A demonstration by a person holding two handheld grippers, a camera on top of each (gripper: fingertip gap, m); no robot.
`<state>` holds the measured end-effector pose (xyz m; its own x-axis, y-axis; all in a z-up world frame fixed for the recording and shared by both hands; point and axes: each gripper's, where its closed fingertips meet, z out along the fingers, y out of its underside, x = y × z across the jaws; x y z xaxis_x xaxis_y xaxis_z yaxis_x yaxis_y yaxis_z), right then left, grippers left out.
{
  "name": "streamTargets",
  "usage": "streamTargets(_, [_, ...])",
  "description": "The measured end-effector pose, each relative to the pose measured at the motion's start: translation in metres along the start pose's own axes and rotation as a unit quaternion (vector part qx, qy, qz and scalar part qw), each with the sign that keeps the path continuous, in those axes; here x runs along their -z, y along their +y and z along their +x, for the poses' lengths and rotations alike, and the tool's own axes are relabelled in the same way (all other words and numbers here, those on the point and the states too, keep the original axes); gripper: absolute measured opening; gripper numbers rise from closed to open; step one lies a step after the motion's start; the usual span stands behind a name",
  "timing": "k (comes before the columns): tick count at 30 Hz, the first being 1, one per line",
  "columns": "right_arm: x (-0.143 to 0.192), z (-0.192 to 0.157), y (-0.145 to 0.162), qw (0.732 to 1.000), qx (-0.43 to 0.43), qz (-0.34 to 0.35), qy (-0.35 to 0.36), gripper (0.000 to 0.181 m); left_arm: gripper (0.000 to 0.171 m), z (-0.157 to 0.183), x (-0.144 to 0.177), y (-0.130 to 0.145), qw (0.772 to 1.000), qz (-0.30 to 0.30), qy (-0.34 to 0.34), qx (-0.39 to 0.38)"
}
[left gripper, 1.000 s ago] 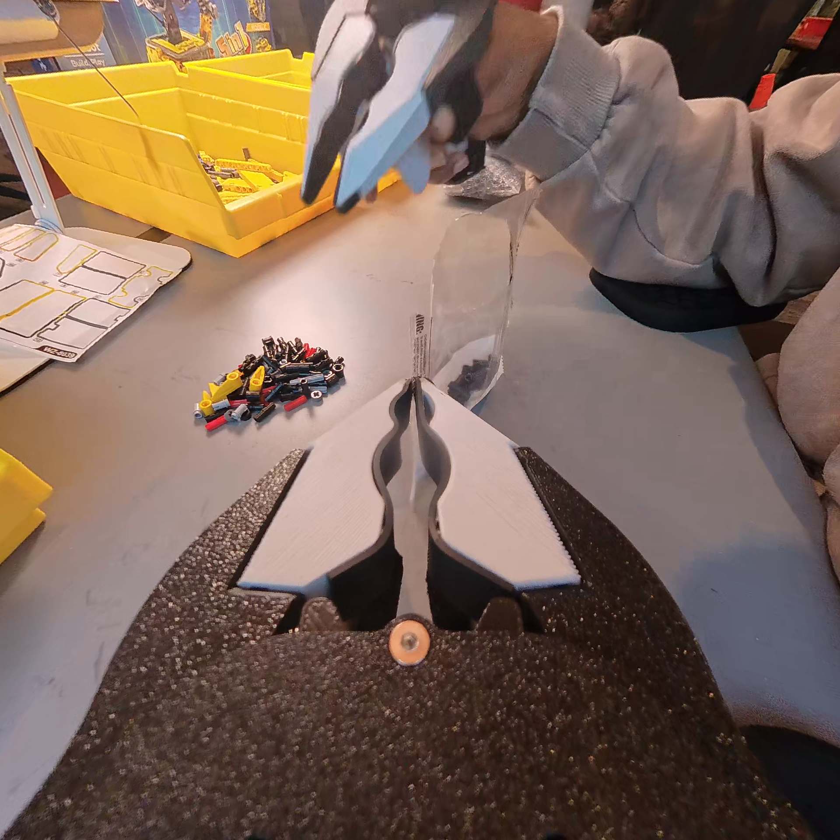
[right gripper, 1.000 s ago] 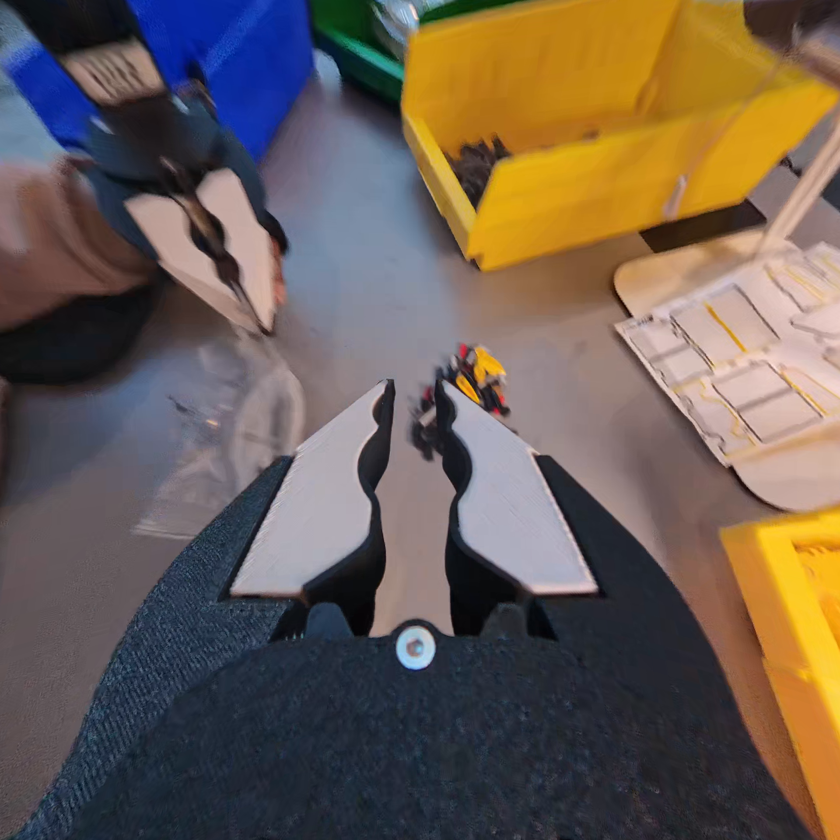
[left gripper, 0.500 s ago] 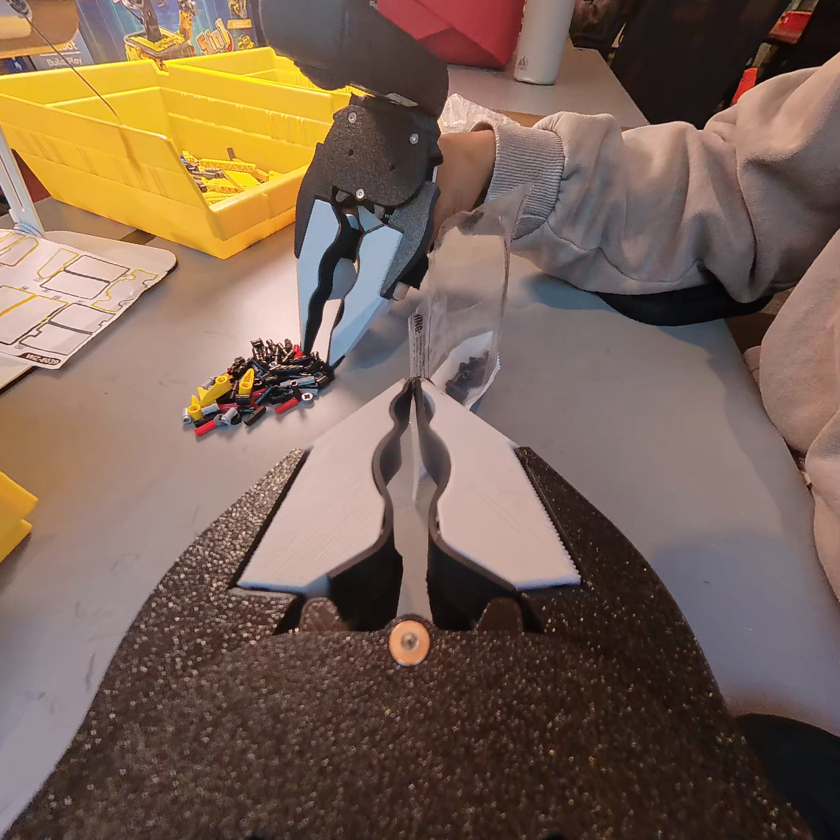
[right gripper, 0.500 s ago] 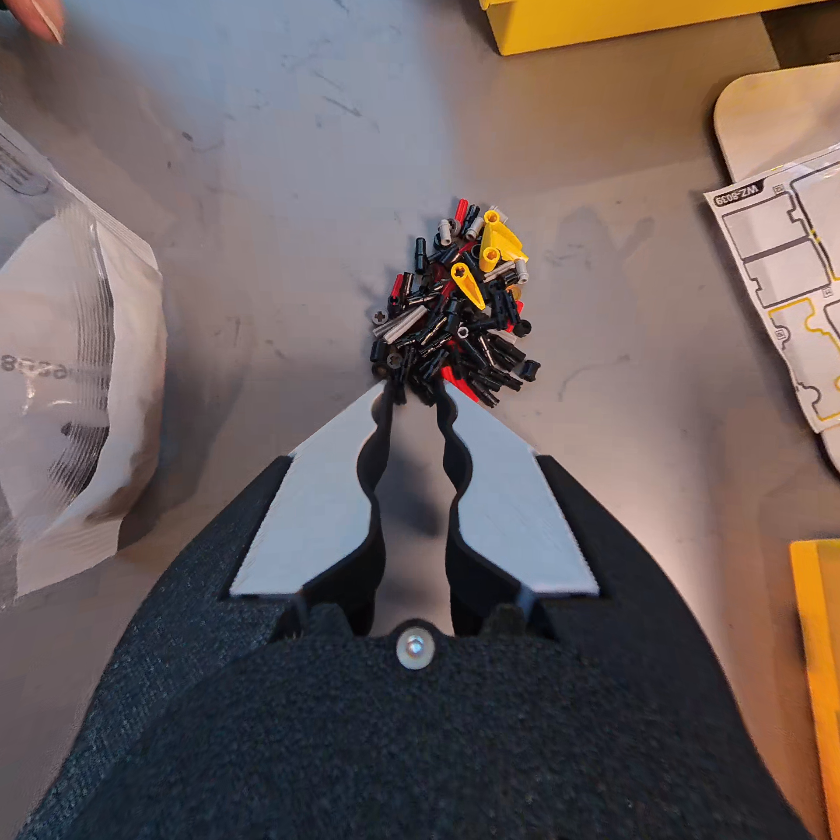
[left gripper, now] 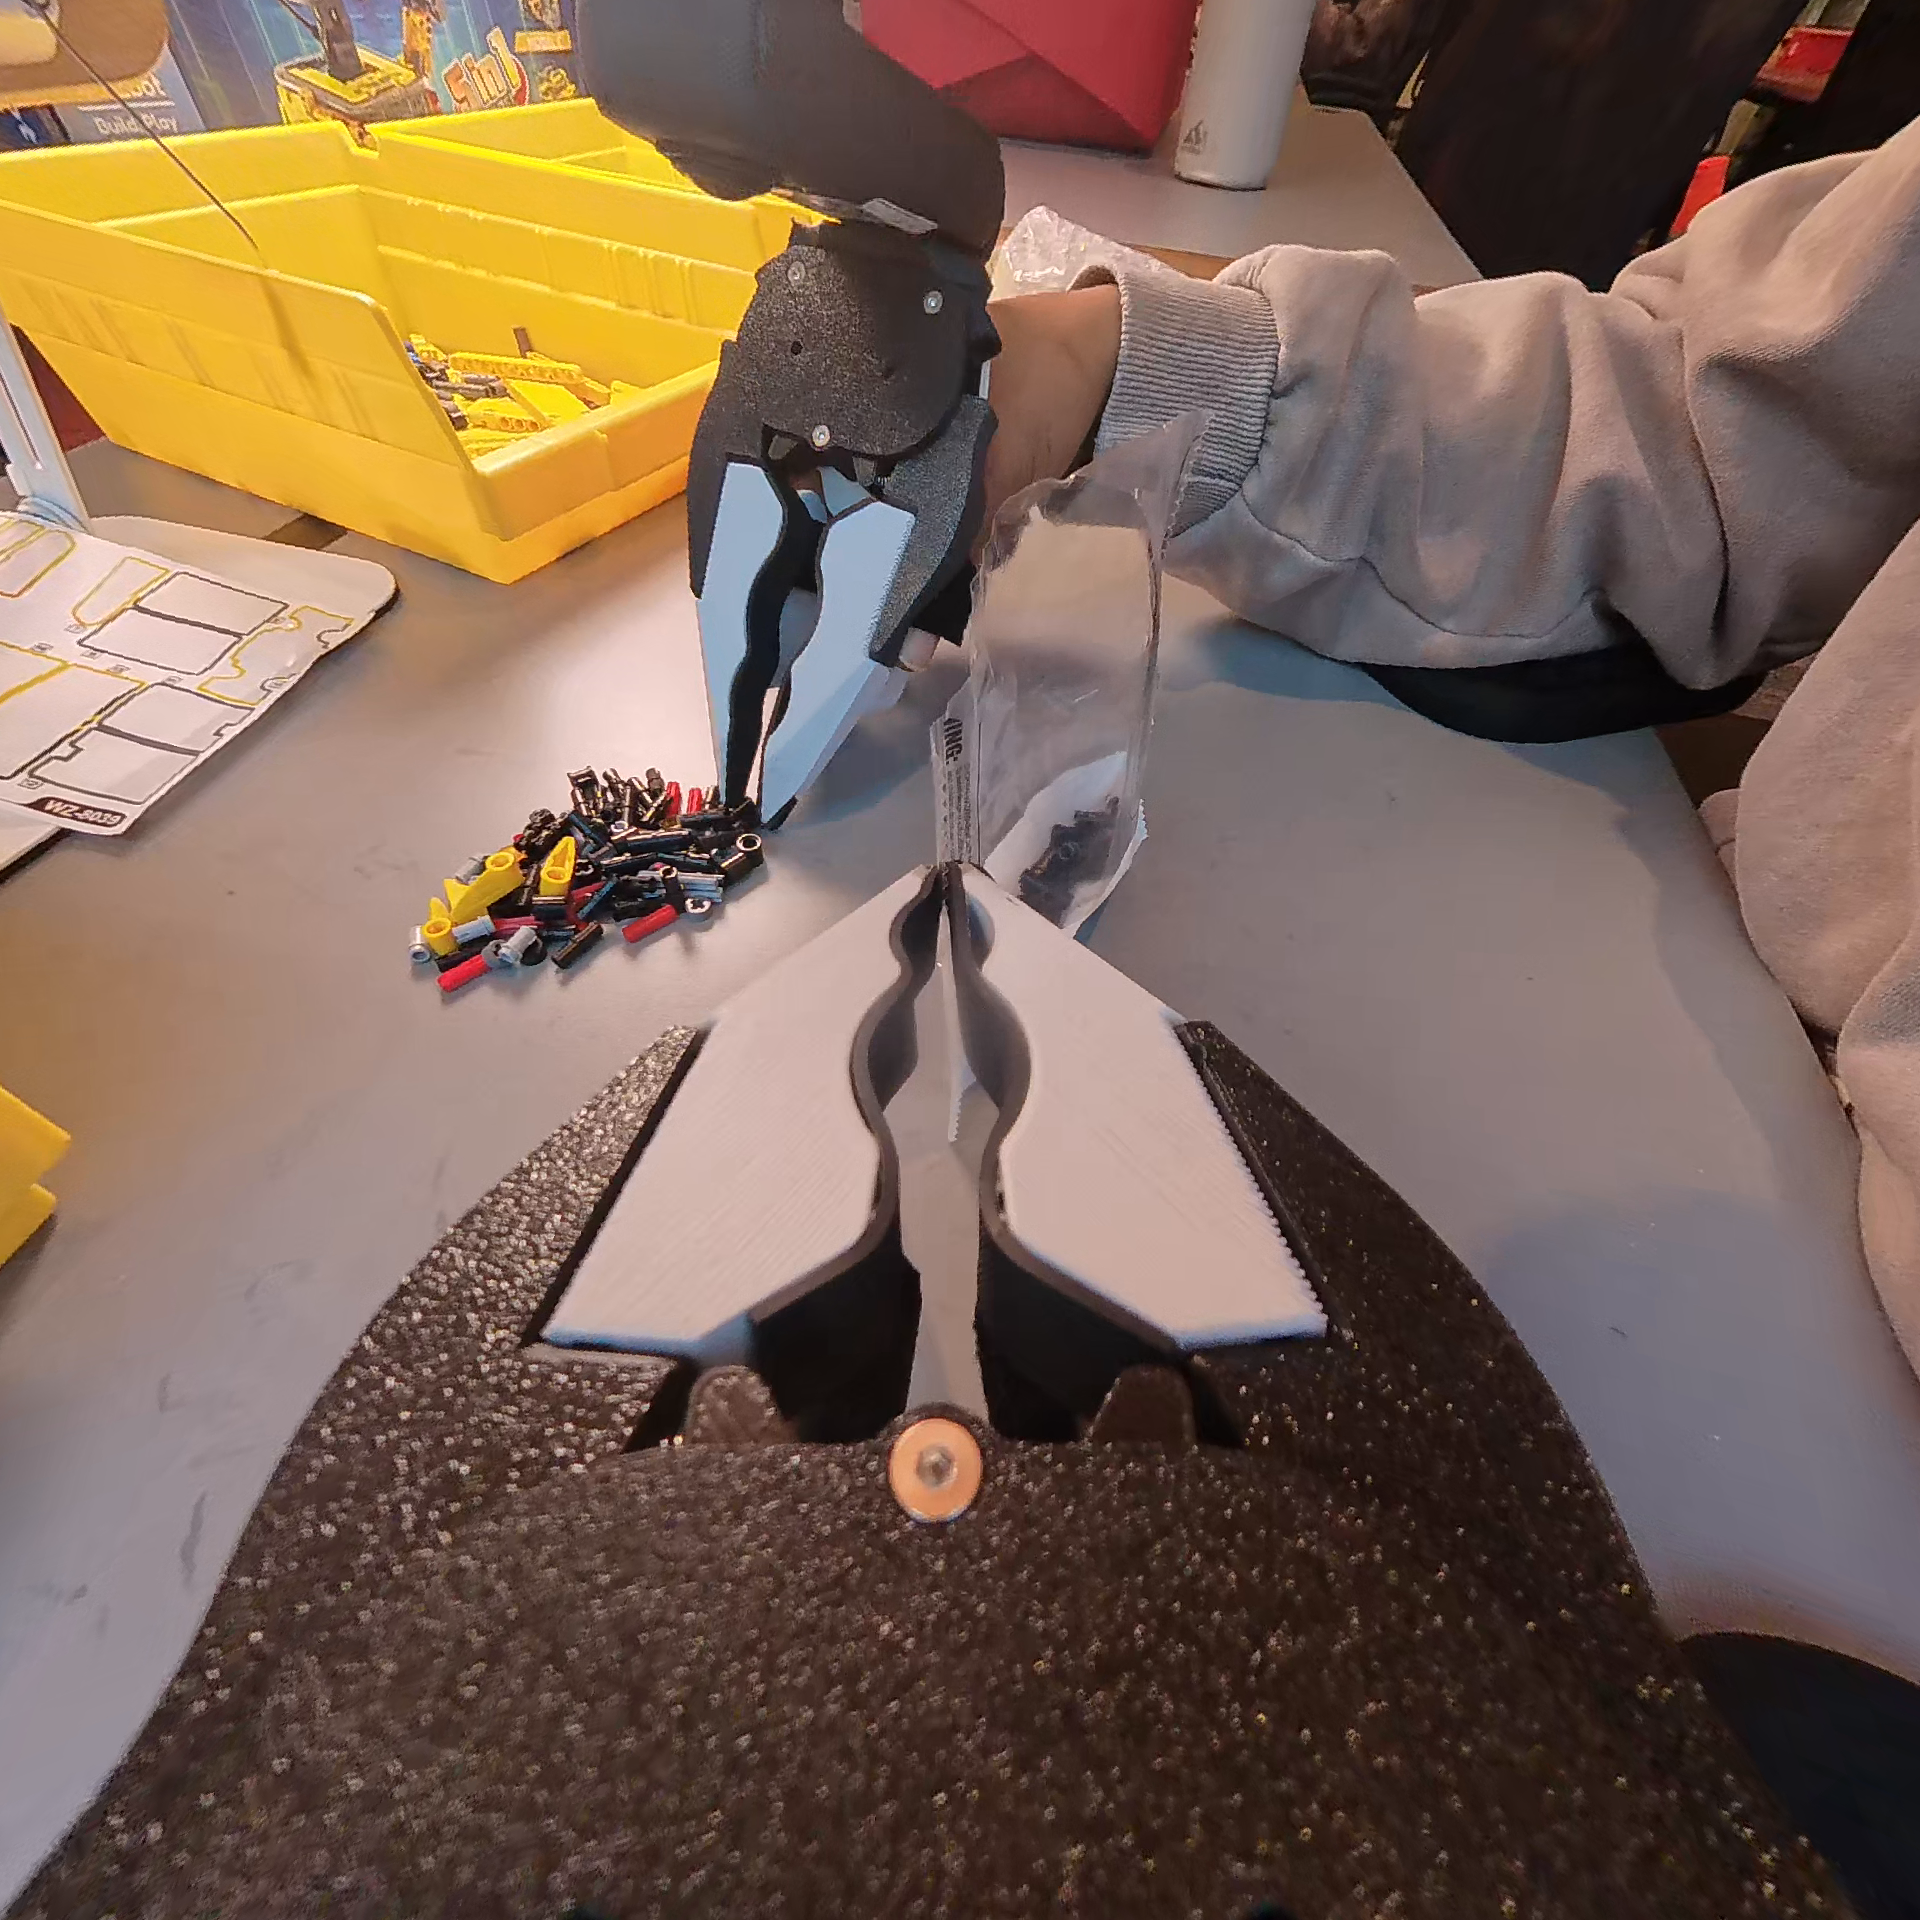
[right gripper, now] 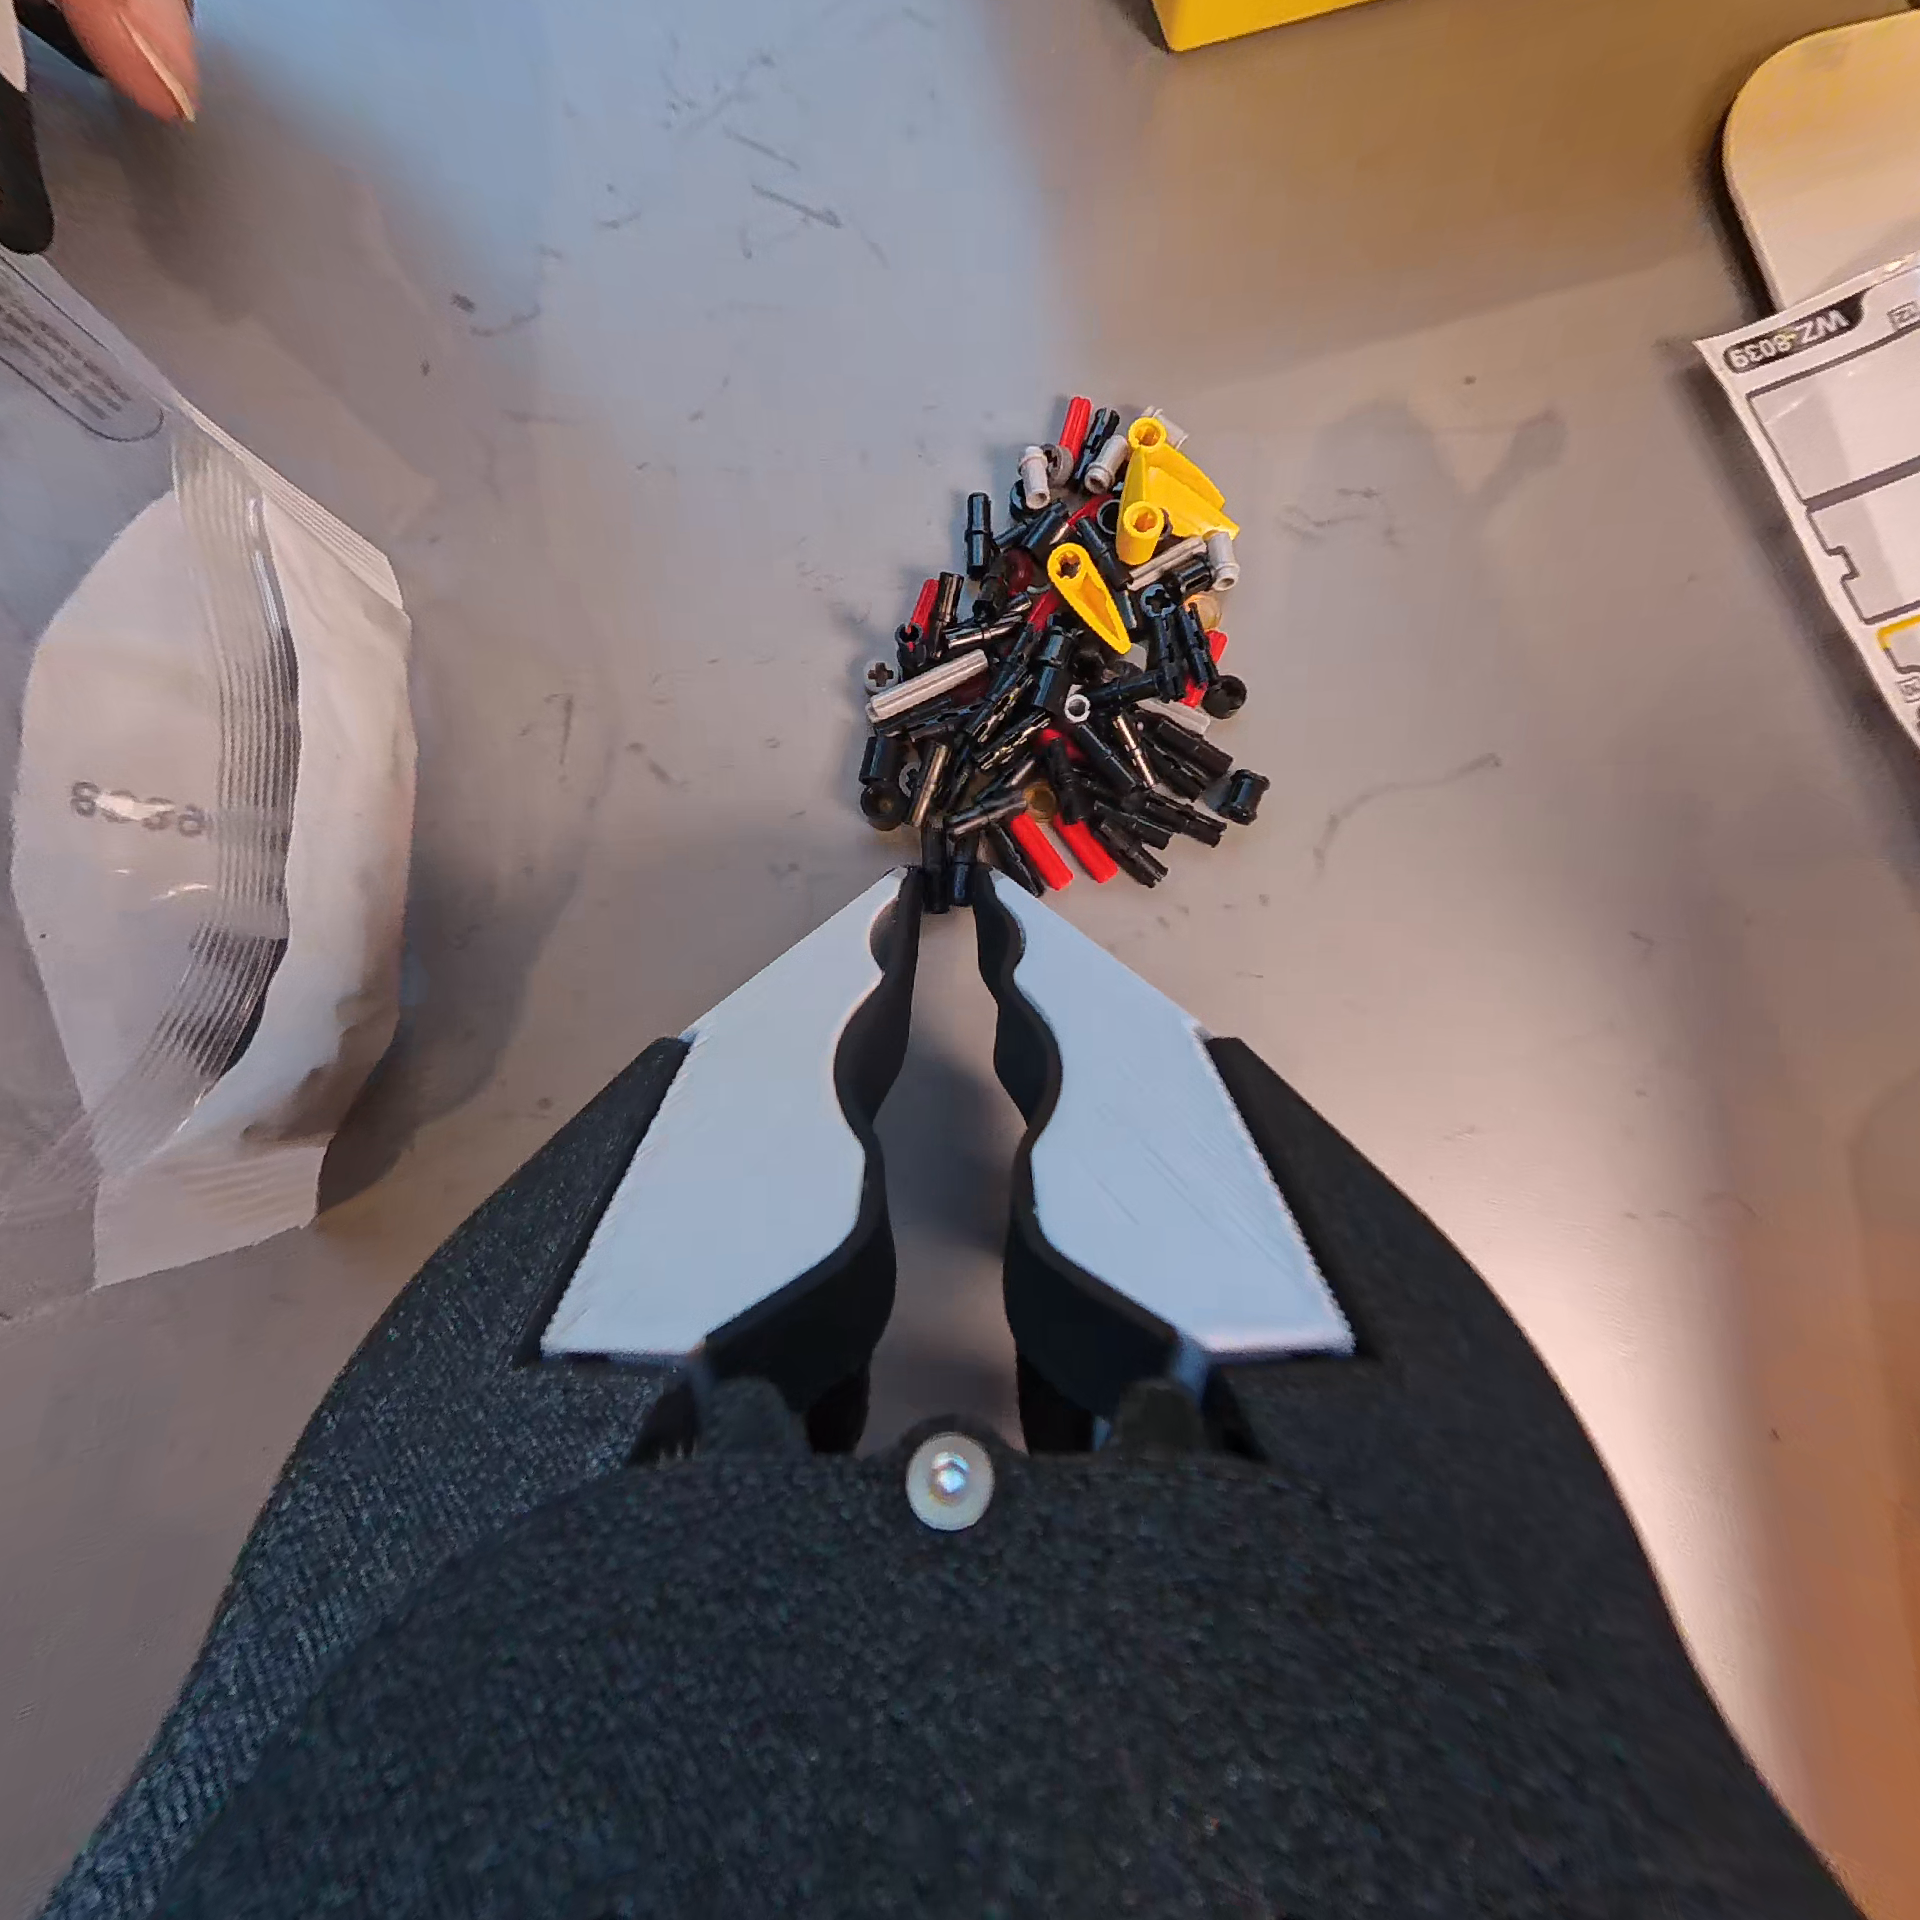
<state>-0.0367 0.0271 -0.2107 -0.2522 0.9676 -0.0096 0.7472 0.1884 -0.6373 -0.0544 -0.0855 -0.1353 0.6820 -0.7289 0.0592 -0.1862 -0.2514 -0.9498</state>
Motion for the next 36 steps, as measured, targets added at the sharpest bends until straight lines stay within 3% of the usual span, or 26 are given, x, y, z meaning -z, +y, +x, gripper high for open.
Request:
streamTargets(6, [0.006,-0.003,-0.004,1.000,-0.004,0.014,-0.019,0.008,0.000,-0.001,0.001,0.000,1.000,0.001,-0.004,0.000])
streamTargets(11, [0.046,-0.014,-0.041,0.995,-0.002,0.093,-0.035,0.009,0.000,-0.003,0.001,0.000,1.000,0.002,-0.008,0.002])
streamTargets(15, [0.089,-0.054,-0.092,0.981,0.035,0.177,-0.074,0.009,0.000,-0.005,0.001,0.000,1.000,0.000,-0.011,0.004])
streamTargets(18, [0.098,-0.086,-0.104,0.976,0.080,0.177,-0.095,0.009,0.000,-0.005,0.001,0.000,1.000,0.000,-0.010,0.006])
streamTargets(23, [0.082,-0.099,-0.090,0.981,0.108,0.124,-0.106,0.015,0.000,-0.004,0.002,-0.001,1.000,0.001,-0.011,0.003])
streamTargets(26, [0.091,-0.092,-0.099,0.977,0.081,0.162,-0.116,0.019,0.000,-0.003,0.003,-0.002,1.000,0.002,-0.011,0.003])
streamTargets(29, [0.100,-0.060,-0.101,0.975,0.025,0.201,-0.087,0.018,0.000,-0.003,0.003,-0.001,1.000,0.002,-0.007,0.004])
streamTargets(33, [0.059,-0.002,-0.037,0.997,-0.005,0.070,0.010,0.018,0.000,0.002,0.001,0.001,1.000,-0.001,0.007,0.005])
streamTargets(36, [0.026,0.009,-0.004,1.000,-0.020,0.017,0.009,0.021,0.000,0.003,0.001,0.001,1.000,0.000,0.010,0.004])
